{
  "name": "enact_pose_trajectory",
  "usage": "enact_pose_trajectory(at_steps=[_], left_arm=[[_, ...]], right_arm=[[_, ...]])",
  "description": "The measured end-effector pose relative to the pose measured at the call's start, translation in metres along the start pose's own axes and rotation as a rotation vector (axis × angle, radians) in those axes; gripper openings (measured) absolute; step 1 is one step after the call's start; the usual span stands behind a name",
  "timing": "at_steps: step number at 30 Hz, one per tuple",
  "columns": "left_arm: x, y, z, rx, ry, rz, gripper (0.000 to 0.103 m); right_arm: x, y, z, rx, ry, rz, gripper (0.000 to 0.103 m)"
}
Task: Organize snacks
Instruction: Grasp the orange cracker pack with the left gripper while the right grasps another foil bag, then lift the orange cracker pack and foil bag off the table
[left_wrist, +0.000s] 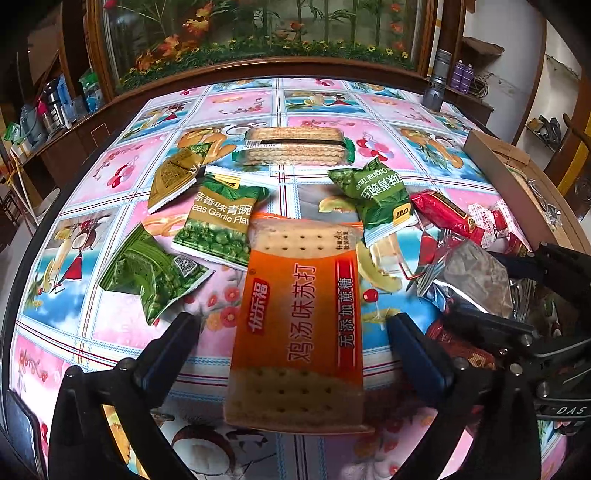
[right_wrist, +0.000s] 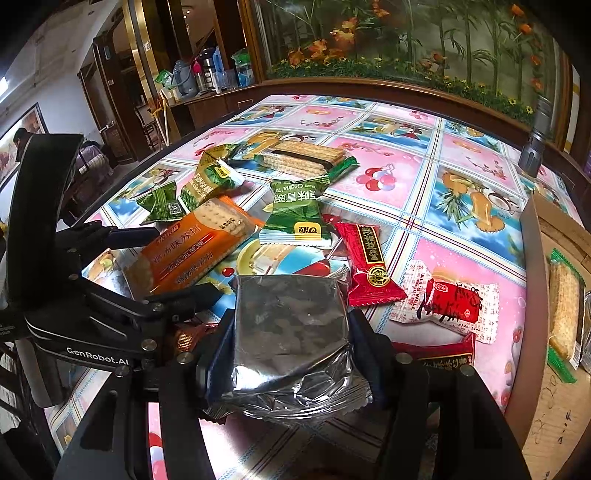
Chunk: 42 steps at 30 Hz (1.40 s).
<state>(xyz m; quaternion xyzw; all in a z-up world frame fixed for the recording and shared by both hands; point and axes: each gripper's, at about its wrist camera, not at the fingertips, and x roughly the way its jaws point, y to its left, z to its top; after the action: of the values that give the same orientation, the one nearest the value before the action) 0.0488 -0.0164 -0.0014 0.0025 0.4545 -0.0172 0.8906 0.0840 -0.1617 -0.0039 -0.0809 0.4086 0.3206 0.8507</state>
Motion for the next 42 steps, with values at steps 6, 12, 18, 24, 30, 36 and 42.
enact_pose_trajectory(at_steps=[6,12,18,24,30,36,42], left_arm=[[0.0001,0.0002,0.0,0.0,0.0,0.0,0.103],[-0.0001,0.0001,0.0,0.0,0.0,0.0,0.103],[-0.0002,0.0,0.0001,0.0,-0.001,0.0,0.103],[0.0,0.0001,-0.0001,0.0,-0.001,0.0,0.103],[0.0,0.0001,-0.0001,0.0,-0.001,0.0,0.103],[-0.0002,-0.0001,0.0003,0.0,-0.001,0.0,0.103],[-0.0001,-0.0001,0.0,0.0,-0.001,0.0,0.103]], right_arm=[[0.0006,0.0004,0.0003,-0.001,0.001,-0.003,0.064],[0.0008,0.0001,0.0007,-0.001,0.001,-0.003,0.064],[0.0009,0.0004,0.0007,-0.003,0.002,-0.007,0.064],[0.001,0.0007,0.0007,-0.004,0.002,-0.007,0.064],[0.0011,0.0005,0.0011,-0.006,0.003,-0.014,0.064],[0.0004,0.0013,0.0005,-0.012,0.003,-0.034,0.063],[-0.0008,0.0021,-0.0011,-0.018,0.004,-0.044,0.063]])
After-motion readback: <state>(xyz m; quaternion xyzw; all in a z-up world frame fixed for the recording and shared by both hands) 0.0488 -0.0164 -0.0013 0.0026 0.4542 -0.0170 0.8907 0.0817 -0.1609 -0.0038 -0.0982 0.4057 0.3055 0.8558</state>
